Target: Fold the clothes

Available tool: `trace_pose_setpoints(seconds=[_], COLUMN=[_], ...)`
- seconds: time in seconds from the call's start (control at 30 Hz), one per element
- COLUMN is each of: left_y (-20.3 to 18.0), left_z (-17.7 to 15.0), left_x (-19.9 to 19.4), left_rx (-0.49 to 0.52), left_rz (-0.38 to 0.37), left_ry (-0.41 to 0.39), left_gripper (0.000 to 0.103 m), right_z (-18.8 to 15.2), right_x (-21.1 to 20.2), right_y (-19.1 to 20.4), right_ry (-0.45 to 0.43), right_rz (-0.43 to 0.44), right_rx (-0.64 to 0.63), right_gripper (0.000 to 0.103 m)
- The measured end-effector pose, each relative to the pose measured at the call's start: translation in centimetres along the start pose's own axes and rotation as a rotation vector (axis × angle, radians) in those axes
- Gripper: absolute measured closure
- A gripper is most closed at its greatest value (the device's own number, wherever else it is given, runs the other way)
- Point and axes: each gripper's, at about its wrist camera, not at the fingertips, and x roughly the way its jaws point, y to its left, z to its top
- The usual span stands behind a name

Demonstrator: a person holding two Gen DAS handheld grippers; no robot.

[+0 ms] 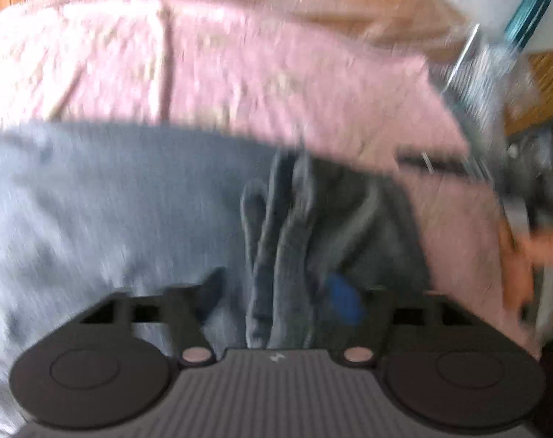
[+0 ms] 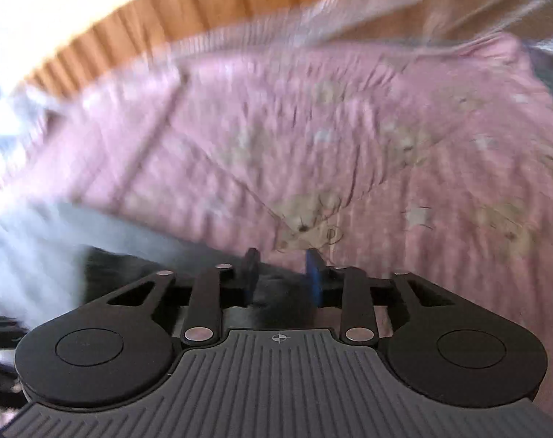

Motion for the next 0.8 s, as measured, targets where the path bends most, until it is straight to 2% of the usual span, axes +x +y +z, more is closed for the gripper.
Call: trace_pose_setpoints(seconds=[0.03, 0.07, 0.17, 0.2, 0.23, 0.27, 0.3, 0.33, 0.47, 0.5, 0.6, 0.67, 0.73, 0.8], left_y=[0.2, 0.3, 0.8, 0.9, 1.1, 1.9, 2.8, 3.3, 3.5, 3.2, 1.2, -0.3, -1.6, -1.4], left_z=[1.0, 2.0, 4.9, 5.4, 5.8, 6.0, 5.9, 5.7, 5.6, 5.7, 5.7, 4.6, 2.8, 0.7], left_x=[0.2, 0.4, 3.9, 5.1, 6.2, 6.9, 7.1, 7.0, 6.6, 6.3, 2.8, 1.0, 1.8, 3.9], left_rx=[-0.014, -0.028, -0.092, -0.107, -0.123, -0.170, -0.224, -0.240, -0.202, -0.185, -0.045, 0.034, 0.119, 0.179], left_rz=[-0.006, -0.011, 0.004, 0.020, 0.036, 0.038, 0.018, 0.002, -0.017, -0.012, 0.028, -0.012, 0.019, 0.105], left_ry=[-0.009, -0.018, 0.035, 0.053, 0.071, 0.089, 0.092, 0.091, 0.086, 0.088, 0.009, -0.008, 0.045, 0.130], left_gripper=[0.007, 0.007, 0.008, 0.034, 0.079, 0.081, 0.082, 0.082, 0.078, 0.074, 0.053, 0.049, 0.050, 0.054], right_z=[-1.1, -2.3, -6.4, -7.8, -9.0, -9.9, -10.9, -12.0, -14.7, -14.8, -13.5, -12.7, -12.7, -13.5], right_x=[-1.8, -3.3, -5.2, -5.4, -5.4, -5.3, -5.1, -5.0, -5.8, -6.1, -7.3, -8.1, -7.9, -6.6], right_y=[0.1, 0.3, 2.8, 4.0, 5.0, 5.7, 6.3, 6.7, 7.2, 7.1, 5.8, 5.0, 4.5, 4.4], right_ry=[-0.017, -0.016, 0.018, 0.016, 0.023, 0.038, 0.052, 0.065, 0.075, 0.078, 0.039, 0.005, 0.003, 0.062], right_rz=[0.007, 0.021, 0.047, 0.044, 0.043, 0.044, 0.041, 0.033, 0.017, 0.021, 0.023, 0.017, 0.006, 0.002], right_rx=[-0.001, -0.004, -0.073, -0.118, -0.156, -0.186, -0.212, -0.234, -0.253, -0.233, -0.109, -0.037, -0.012, -0.021], right_gripper=[0.058, 0.058, 0.057, 0.057, 0.058, 0.060, 0.070, 0.073, 0.072, 0.072, 0.070, 0.068, 0.068, 0.067])
